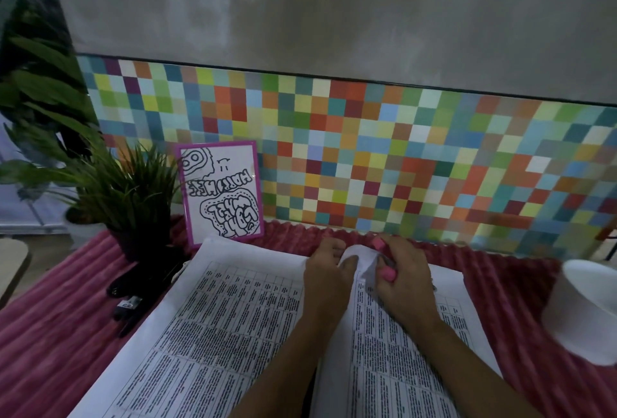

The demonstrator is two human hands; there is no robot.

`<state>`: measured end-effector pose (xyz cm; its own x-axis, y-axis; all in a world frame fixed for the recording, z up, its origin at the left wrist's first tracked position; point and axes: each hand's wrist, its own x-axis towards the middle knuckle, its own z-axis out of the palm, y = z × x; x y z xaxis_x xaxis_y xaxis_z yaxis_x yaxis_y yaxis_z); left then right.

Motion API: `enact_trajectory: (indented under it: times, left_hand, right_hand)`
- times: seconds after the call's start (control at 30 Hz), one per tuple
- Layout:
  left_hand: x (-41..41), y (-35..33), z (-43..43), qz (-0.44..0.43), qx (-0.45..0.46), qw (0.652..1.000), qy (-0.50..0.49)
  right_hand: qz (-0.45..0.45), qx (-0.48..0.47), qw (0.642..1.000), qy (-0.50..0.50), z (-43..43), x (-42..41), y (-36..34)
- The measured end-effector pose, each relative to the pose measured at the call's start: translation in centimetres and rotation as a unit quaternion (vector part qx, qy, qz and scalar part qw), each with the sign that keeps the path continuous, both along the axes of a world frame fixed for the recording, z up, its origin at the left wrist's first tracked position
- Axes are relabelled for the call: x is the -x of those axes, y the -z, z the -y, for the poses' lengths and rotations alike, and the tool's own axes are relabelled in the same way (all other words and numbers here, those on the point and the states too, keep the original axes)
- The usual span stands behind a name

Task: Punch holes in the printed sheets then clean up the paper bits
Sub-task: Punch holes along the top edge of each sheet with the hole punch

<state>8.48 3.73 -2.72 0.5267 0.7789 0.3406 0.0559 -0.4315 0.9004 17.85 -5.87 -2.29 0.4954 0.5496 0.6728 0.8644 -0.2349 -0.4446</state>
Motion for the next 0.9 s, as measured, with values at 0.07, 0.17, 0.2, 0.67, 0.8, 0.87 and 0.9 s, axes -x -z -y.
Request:
enact_trajectory:
  times: [0.07,0.17,0.2,0.67,0.8,0.87,0.9]
  left_hand:
    - [-0.3,0.1,-0.1,0.007,-0.036,0.999,0.03]
    - [-0.5,0.0,0.0,0.014,-0.071,0.996,0.048]
    - [-0.4,-0.2,0.2,0.015,-0.072,0.996,0.052]
    - [-1.3,-1.9,0.4,0.109,-0.071,0.988,0.087]
    - [-1.3,-2.9,1.2,0.116,-0.008,0.989,0.089]
    - [-1.3,-3.1,1.5,0.126,0.001,0.988,0.091]
    - [-1.3,-3.0,1.6,0.134,-0.005,0.987,0.09]
  right_hand:
    - [-0.012,-0.024,1.0,-0.009,0.0,0.0,-0.5]
    - [-0.036,-0.05,0.998,-0.025,-0.1,-0.1,-1.3]
    - [-0.047,-0.054,0.997,-0.024,0.0,-0.1,-1.6]
    - [-0.034,-0.041,0.994,-0.091,1.0,0.0,-6.0]
    - [-0.009,-0.005,0.992,-0.127,1.5,0.8,-6.7]
    - [-0.012,-0.007,0.991,-0.133,2.0,1.0,-7.1]
    - [-0.014,-0.005,0.991,-0.133,2.2,1.1,-7.4]
